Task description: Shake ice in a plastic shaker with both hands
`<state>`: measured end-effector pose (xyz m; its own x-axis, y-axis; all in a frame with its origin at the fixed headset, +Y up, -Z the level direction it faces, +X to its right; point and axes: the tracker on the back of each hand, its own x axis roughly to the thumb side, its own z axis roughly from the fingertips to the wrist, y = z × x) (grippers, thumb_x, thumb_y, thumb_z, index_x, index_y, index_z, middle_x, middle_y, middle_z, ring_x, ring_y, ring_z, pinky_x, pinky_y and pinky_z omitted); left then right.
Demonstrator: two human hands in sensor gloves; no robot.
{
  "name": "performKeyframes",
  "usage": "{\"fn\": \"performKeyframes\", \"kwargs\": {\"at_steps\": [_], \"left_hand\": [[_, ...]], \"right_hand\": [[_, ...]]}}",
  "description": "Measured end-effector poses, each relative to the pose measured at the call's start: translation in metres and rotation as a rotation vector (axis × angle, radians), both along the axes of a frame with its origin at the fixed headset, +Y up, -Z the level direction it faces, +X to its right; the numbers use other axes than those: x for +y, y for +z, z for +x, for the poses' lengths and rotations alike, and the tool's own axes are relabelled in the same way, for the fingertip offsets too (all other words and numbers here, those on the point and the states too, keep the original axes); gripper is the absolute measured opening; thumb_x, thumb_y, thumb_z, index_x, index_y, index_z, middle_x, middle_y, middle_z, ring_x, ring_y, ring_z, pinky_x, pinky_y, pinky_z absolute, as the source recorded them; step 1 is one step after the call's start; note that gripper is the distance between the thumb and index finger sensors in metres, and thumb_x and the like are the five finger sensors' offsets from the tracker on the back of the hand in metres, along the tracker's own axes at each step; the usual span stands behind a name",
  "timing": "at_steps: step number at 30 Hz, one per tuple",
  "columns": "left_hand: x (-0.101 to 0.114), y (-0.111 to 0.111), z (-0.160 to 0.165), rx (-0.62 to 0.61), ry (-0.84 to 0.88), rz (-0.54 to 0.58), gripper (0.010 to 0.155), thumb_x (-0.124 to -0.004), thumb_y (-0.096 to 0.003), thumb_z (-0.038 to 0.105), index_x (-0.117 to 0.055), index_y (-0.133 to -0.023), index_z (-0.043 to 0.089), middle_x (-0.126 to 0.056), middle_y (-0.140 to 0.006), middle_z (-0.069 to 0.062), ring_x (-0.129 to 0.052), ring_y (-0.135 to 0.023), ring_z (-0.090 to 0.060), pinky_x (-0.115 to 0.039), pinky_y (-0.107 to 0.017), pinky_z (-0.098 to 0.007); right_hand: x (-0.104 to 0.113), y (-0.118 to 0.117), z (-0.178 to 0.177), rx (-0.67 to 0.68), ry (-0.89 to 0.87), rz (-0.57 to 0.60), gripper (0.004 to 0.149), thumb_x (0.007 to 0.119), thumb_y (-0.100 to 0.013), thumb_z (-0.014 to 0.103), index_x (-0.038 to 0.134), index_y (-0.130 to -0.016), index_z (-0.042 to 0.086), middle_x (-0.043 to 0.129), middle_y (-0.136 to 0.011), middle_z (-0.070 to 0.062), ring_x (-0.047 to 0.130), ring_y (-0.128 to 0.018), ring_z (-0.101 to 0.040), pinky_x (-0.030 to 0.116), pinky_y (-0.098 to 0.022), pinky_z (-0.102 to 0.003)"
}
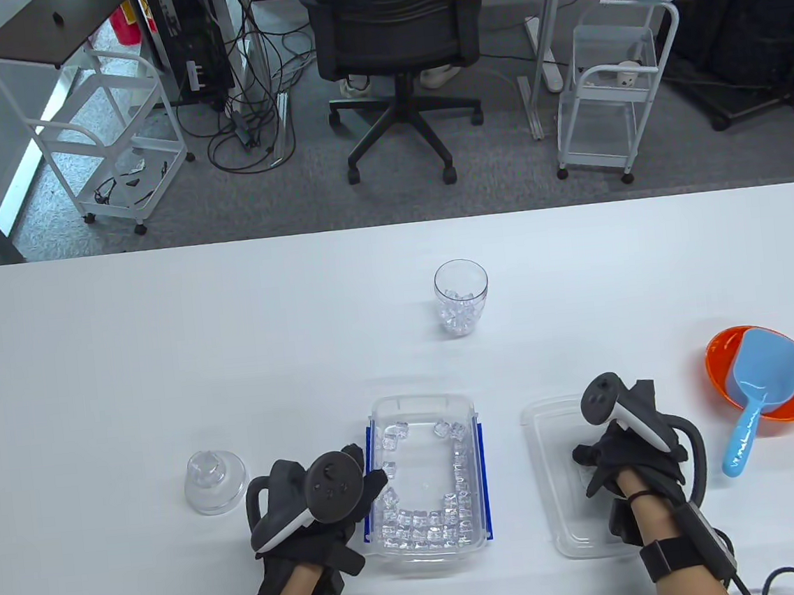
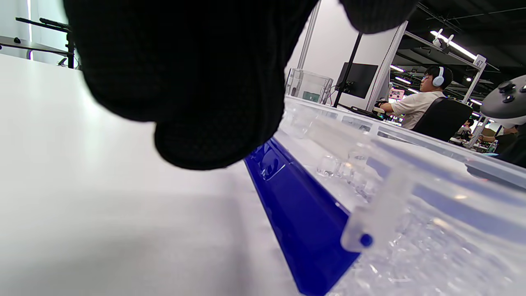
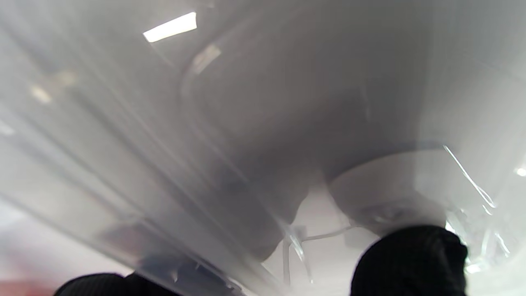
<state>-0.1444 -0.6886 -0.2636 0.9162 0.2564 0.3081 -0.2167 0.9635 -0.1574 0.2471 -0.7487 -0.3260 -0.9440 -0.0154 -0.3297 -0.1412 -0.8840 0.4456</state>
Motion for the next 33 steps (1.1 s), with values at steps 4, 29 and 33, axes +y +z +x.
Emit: {"fn": "performKeyframes", "kwargs": {"at_steps": [4,29,33], "left_hand": [[0.002,0.001,0.0,0.005,-0.011,0.024,0.067,-0.056,-0.0604,0.048,-0.061,-0.103,-0.003,-0.096,-0.08,-0.018,-0.106,-0.052,-0.026,-0.089,-0.038,-0.036],[0.04,0.038,0.018,-0.099,0.0,0.568,0.084,-0.053,-0.0596,0.053,-0.025,-0.108,-0.01,-0.086,-0.092,-0.017,-0.102,-0.06,-0.025,-0.086,-0.044,-0.036],[0.041,0.047,0.029,-0.145,0.031,0.613,0.093,-0.053,-0.0599,0.053,-0.006,-0.104,-0.013,-0.072,-0.102,-0.021,-0.095,-0.07,-0.03,-0.083,-0.051,-0.039]], "right_hand": [[0.011,0.002,-0.003,0.017,0.007,0.061,0.116,0.075,-0.042,0.049,0.003,-0.097,-0.023,0.058,-0.088,-0.039,0.076,-0.075,-0.061,0.075,-0.048,-0.068],[0.103,0.052,-0.01,-0.095,-0.912,0.832,0.049,0.063,-0.057,0.019,0.05,-0.1,0.0,0.069,-0.091,-0.024,0.09,-0.067,-0.04,0.077,-0.047,-0.066],[0.107,0.057,-0.023,0.032,-1.105,0.951,0.049,0.059,-0.06,0.022,0.04,-0.103,0.007,0.055,-0.102,-0.024,0.08,-0.082,-0.041,0.066,-0.057,-0.067]]}}
